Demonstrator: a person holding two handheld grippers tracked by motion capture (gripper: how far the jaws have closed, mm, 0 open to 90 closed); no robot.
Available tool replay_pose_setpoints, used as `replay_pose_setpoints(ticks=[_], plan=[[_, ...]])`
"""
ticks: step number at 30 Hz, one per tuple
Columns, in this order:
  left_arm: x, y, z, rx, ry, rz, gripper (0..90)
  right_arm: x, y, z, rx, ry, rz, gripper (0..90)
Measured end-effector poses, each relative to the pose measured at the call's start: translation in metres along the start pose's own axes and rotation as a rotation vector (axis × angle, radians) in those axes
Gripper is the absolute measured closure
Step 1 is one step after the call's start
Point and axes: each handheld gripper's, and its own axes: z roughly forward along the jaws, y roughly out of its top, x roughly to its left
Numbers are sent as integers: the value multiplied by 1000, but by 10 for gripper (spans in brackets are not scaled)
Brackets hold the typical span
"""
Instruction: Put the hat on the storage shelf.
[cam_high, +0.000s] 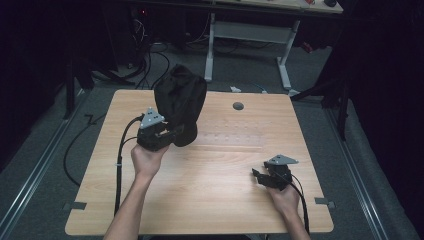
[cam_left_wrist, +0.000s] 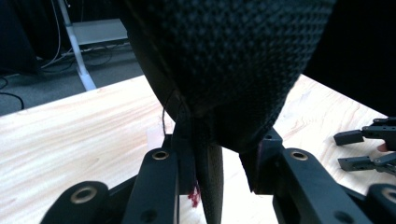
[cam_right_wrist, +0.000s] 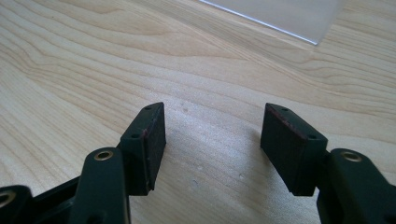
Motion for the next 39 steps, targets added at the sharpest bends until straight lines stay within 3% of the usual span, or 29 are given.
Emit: replay_pose_setpoints(ticks=[15,39], plan=[[4,-4,25,-9,32,71,697,0,0,0,0,1,-2,398],[11,-18,43,-19,48,87,696,1,-1,-1,1,4,-1,396]])
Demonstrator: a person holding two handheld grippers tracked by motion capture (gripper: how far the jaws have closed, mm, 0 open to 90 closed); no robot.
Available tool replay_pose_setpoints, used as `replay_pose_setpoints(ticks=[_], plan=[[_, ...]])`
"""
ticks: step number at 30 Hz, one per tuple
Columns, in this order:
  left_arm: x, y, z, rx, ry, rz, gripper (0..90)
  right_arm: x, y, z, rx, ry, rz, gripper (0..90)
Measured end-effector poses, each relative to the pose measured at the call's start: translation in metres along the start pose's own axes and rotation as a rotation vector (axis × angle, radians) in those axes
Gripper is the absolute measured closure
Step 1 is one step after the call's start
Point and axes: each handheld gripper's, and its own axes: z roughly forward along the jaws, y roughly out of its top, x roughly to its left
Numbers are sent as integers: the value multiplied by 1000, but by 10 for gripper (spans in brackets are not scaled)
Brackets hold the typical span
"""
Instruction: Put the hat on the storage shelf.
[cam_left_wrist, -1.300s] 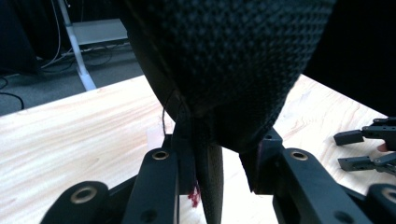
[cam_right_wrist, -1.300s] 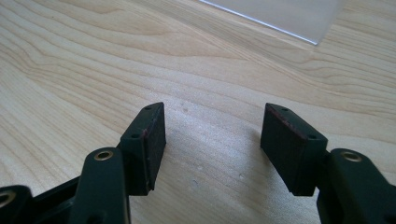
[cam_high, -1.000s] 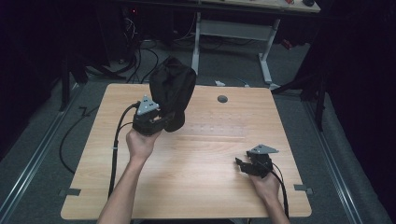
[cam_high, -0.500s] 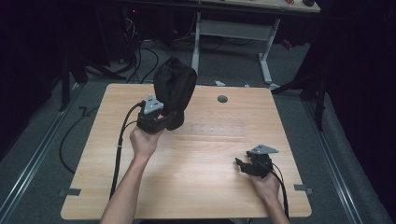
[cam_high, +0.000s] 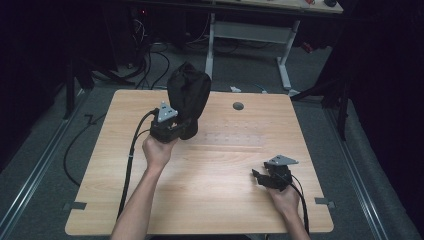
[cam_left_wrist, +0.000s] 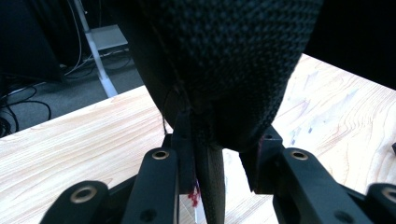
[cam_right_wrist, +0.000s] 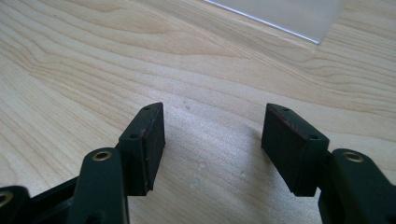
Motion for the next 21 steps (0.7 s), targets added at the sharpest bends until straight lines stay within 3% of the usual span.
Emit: replay_pose_setpoints(ticks=[16,21], plan=[[8,-22,4,20,11,-3,684,0,0,0,-1,2,-4,394],[14,-22,0,16,26,-43,663,0,0,0,-1,2,-2,394]])
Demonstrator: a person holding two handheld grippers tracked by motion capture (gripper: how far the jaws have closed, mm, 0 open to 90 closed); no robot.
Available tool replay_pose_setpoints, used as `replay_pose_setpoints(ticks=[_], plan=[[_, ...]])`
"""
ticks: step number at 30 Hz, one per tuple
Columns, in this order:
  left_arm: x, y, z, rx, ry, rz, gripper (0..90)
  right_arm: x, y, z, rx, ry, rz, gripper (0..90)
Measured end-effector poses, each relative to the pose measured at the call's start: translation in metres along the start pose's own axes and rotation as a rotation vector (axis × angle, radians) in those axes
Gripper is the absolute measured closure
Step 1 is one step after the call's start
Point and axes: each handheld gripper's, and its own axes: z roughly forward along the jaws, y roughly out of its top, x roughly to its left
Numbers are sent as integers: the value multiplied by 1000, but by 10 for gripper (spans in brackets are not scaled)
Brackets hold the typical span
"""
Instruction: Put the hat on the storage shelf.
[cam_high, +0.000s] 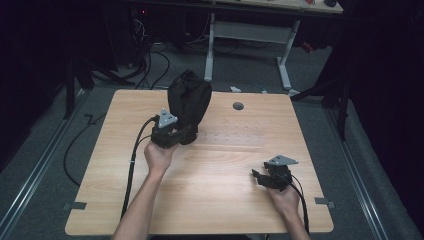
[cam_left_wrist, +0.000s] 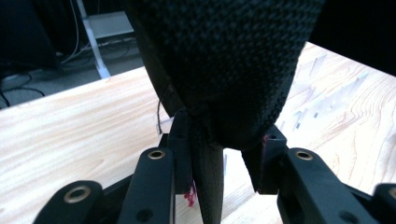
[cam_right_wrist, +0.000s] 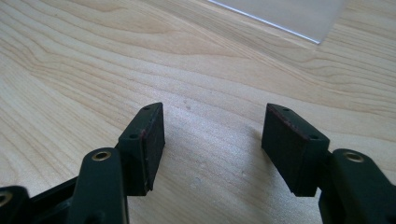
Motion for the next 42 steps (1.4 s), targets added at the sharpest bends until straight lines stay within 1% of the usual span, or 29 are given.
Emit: replay_pose_setpoints(ticks=[3,4,6,7,9,10,14,17,19,20,24,27,30,33,34,36,38,42], plan=[[3,1,-2,11,11,-16,657,0,0,0,0,0,0,394],[3,1,-2,11,11,-16,651,0,0,0,0,0,-2,394],[3,0,-1,11,25,-21,628,0,0,0,0,0,0,394],[5,1,-2,15,35,-29,600,0,0,0,0,0,0,394],[7,2,-2,23,41,-48,518,0,0,0,0,0,-1,394],[8,2,-2,23,46,-46,492,0,0,0,0,0,-1,394],[9,4,-5,25,52,-51,416,0,0,0,-1,0,-2,394],[11,7,-8,25,51,-65,365,0,0,0,0,0,-1,394],[12,8,-9,34,51,-74,341,0,0,0,0,0,-1,394],[12,8,-11,40,50,-72,331,0,0,0,-1,0,-1,394],[11,10,-14,46,47,-80,312,0,0,0,0,0,-1,394],[11,13,-21,55,45,-89,306,0,0,0,0,0,0,394],[11,14,-24,55,43,-89,306,0,0,0,0,0,-1,394],[14,17,-33,54,44,-99,307,0,0,0,0,0,0,394],[14,17,-33,54,44,-99,307,0,0,0,0,0,0,394],[15,17,-39,53,46,-100,308,0,0,0,-1,0,-1,394],[15,17,-42,55,48,-98,309,0,0,0,0,0,-1,394],[16,13,-52,66,68,-64,310,0,0,0,0,0,-1,394]])
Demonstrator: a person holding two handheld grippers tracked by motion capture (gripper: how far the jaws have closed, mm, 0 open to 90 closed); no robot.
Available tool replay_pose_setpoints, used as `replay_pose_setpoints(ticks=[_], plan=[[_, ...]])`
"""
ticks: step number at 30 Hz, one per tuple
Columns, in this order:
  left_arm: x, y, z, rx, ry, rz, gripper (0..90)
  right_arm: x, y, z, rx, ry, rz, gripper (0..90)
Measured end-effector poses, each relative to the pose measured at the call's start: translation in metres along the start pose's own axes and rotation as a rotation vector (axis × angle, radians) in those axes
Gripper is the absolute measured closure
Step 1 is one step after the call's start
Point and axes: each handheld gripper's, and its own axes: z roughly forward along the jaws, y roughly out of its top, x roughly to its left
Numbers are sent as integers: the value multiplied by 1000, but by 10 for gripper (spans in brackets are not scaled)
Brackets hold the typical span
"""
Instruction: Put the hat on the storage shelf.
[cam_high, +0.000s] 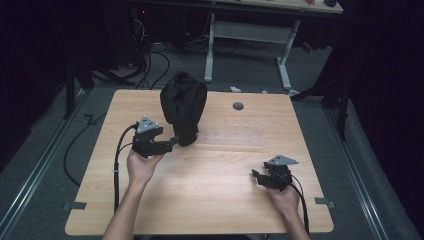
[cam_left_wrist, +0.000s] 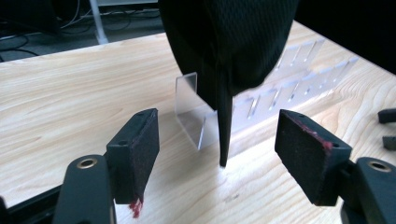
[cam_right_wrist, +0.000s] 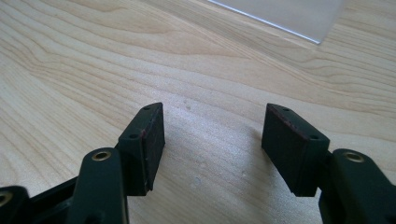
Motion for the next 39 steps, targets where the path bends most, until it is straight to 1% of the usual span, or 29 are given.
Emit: replay_pose_setpoints(ticks=[2,3,4,8,9,10,11,17,22,25,26,27,28,30,31,32,33,35,36,37,39], plan=[[1,-3,-5,3,3,11,311,0,0,0,0,0,1,394],[1,-3,-5,3,3,11,311,0,0,0,0,-1,2,394],[2,-6,-9,-1,3,6,310,0,0,0,0,-2,3,394],[5,-11,-14,5,8,1,310,0,0,0,1,-3,4,394],[8,-14,-18,13,10,-11,310,0,0,0,1,-3,5,394],[8,-14,-18,13,10,-11,310,0,0,0,1,-3,5,394],[10,-18,-21,16,12,-18,311,1,0,0,1,-3,5,394],[15,-25,-28,17,16,-27,310,1,0,0,1,-4,5,394],[20,-39,-34,40,23,-33,310,1,0,0,1,-4,5,394],[28,-57,-35,68,52,-14,311,1,0,0,1,-4,5,394],[28,-57,-35,68,52,-14,312,1,0,0,1,-4,5,394],[34,-70,-35,90,80,1,312,1,0,0,1,-4,5,394],[36,-74,-34,100,87,4,312,1,0,0,1,-4,5,394],[43,-85,-33,119,119,15,316,1,0,0,1,-4,5,394],[43,-85,-33,119,119,15,317,1,0,0,1,-4,5,394],[48,-93,-31,121,148,33,316,1,0,0,1,-4,5,394],[49,-96,-30,119,158,42,317,1,0,0,1,-4,5,394],[50,-98,-30,119,166,44,317,1,0,0,1,-4,5,394],[53,-106,-28,120,180,72,317,1,0,0,1,-4,5,394],[53,-107,-28,119,188,87,314,1,0,0,1,-4,5,394],[52,-107,-28,115,192,92,313,1,0,0,1,-4,5,394]])
